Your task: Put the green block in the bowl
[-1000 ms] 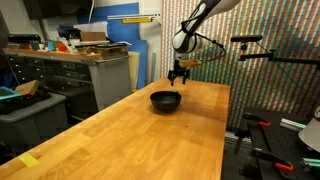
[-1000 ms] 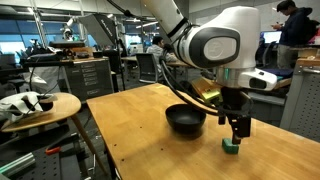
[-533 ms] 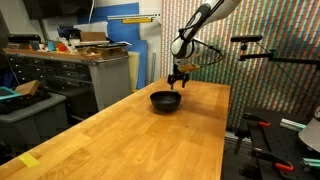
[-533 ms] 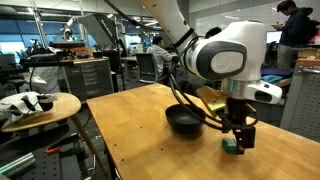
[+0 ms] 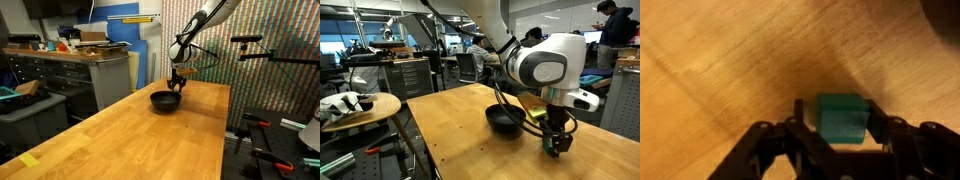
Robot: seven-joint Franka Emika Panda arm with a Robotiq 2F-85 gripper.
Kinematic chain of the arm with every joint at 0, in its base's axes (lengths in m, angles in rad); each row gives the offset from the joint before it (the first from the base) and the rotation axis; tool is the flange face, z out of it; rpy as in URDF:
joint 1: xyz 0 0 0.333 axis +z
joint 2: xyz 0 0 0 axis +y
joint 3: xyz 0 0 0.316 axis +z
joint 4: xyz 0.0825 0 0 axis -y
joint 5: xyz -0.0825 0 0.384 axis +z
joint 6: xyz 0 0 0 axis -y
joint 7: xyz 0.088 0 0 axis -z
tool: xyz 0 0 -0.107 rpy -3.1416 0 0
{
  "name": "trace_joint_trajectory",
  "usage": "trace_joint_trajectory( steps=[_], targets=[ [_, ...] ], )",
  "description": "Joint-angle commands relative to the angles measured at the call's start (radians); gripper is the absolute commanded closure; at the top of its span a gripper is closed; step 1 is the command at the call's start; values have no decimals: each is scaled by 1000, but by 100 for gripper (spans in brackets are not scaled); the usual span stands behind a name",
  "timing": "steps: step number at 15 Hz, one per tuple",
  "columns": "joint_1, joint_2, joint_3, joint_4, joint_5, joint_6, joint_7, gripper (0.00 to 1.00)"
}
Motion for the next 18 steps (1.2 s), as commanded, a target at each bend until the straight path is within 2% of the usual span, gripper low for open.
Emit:
trace_joint_trajectory(
  steps=[1,3,10,18],
  targets=[
    [-17,4,10,38,13,-27,-11,67],
    [-19,-5,10,37,14,-29,-12,79],
    [-6,-70,3,-7,0,-37,-13,79],
    [72,-226,-9,-119,-55,-27,7,79]
  ],
)
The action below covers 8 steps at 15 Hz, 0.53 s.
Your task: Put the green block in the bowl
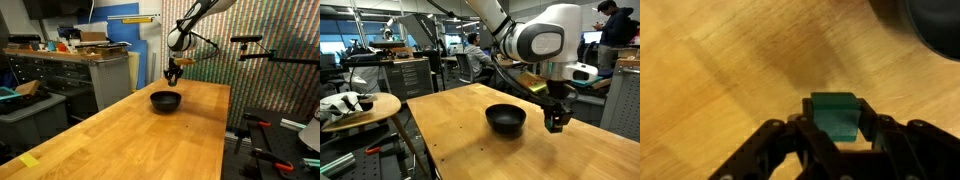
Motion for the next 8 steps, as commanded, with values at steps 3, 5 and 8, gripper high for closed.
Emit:
trace_joint_trajectory(
  steps=[3,5,8],
  targets=[
    [85,-171,-8,-155,-72,8,17,79],
    [116,-218,-4,-207,-99,14,21,79],
    [160,-277,9,-285,-127,25,30,79]
  ],
)
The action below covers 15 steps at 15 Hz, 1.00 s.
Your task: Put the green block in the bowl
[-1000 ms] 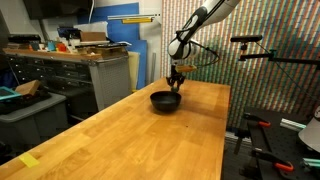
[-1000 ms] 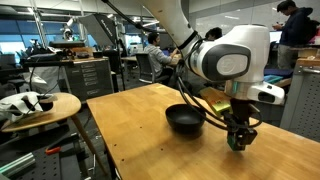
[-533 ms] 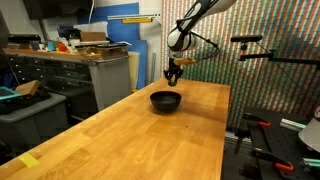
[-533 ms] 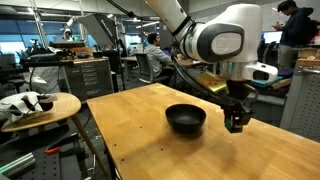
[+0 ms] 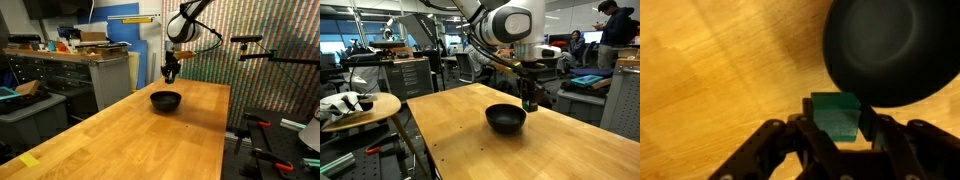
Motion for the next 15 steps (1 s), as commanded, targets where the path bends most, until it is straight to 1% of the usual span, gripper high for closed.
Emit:
trace_joint_trajectory(
  steps=[1,5,8,11,14,15],
  targets=[
    [49,-110,12,-131,-48,25,27,79],
    [94,-144,43,-199,-62,40,30,79],
    [109,-115,54,-212,-77,81,28,79],
    [112,-78,47,-219,-94,140,30,79],
    [92,-37,57,-212,-60,150,8,79],
    [81,-28,69,-209,-41,141,-5,58]
  ],
)
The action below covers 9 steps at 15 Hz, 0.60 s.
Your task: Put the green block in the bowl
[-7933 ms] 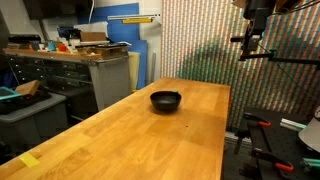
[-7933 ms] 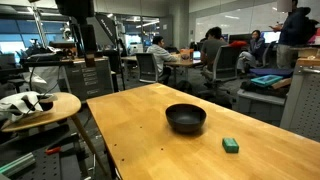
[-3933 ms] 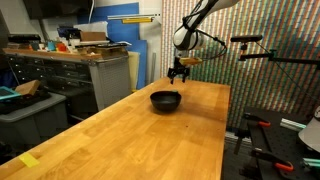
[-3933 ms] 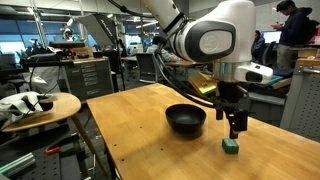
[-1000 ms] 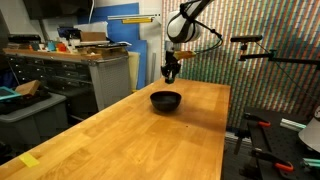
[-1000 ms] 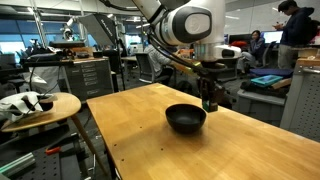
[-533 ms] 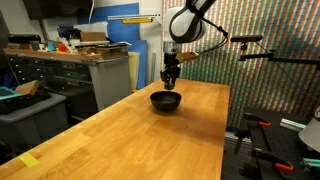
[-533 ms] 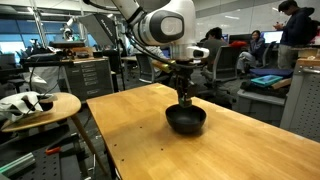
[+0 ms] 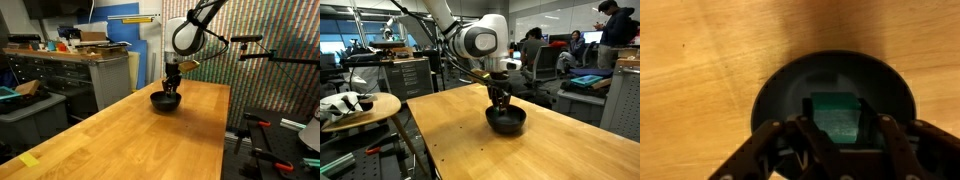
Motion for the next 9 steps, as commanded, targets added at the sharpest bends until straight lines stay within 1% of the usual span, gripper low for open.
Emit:
trace_joint_trajectory(
  steps=[1,2,4,5,6,9],
  targets=[
    [-27,30,21,5,26,14,-14,29],
    [-29,34,26,5,33,13,-17,28],
    [-30,34,32,7,42,11,-20,15],
    [-32,29,38,8,50,10,-21,6],
    [-34,23,43,10,59,8,-23,1],
    [-34,-2,51,21,79,4,-25,0]
  ],
)
